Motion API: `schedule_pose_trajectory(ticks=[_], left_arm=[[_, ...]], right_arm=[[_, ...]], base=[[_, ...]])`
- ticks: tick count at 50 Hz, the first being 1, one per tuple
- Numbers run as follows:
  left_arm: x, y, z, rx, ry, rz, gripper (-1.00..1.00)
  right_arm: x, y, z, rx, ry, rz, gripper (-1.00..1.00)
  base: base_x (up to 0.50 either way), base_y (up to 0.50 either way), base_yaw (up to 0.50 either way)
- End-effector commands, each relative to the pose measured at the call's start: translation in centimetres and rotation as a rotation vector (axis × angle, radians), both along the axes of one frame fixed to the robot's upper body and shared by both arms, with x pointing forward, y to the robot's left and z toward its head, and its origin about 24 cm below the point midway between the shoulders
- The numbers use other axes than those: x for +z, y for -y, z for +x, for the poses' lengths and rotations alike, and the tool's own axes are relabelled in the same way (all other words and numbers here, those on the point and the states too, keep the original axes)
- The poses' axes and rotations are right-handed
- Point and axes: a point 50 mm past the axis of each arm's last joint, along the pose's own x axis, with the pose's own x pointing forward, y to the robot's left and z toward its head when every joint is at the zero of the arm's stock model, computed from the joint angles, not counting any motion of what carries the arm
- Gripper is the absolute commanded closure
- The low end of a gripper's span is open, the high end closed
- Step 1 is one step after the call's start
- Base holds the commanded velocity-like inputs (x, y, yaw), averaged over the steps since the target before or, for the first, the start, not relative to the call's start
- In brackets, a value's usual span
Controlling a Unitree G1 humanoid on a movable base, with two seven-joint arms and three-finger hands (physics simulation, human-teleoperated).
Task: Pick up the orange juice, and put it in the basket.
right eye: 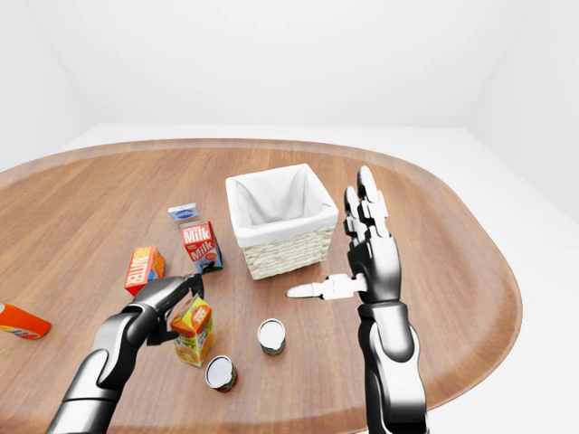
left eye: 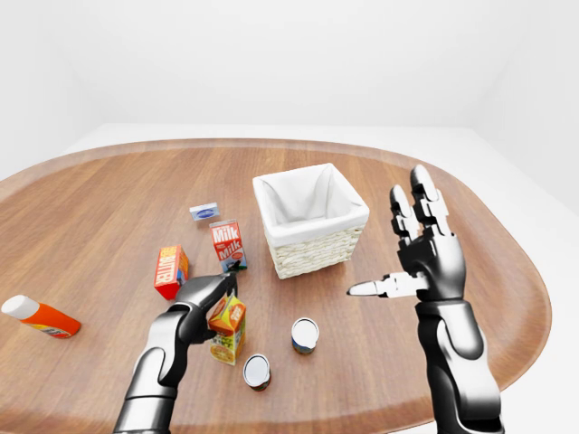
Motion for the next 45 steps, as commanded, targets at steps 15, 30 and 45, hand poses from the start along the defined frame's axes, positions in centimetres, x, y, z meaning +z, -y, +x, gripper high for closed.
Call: schedule_pose_trajectory(ticks=[15,30,45], left_arm=[[0.1,-1.3,-0.5,0.015,-0.097,-0.021,1.00],[5.9,-2.4,1.1,0.007,0.062,-0.095,1.00],[9.4,-2.0,0.6,-0.047,0.192,-0.196,1.00]], right_arm=[[0.2,0.2,0.1,-0.014,0.008,0.022,-1.00],[0.1,0.0,-0.1,-0.005,0.006,0.019,-1.00],[0.0,0.0,0.0,-0.007,0.000,0.017,-1.00]], base=[[0.00,0.00,0.00],[0.00,0.00,0.00],[0.00,0.00,0.00]])
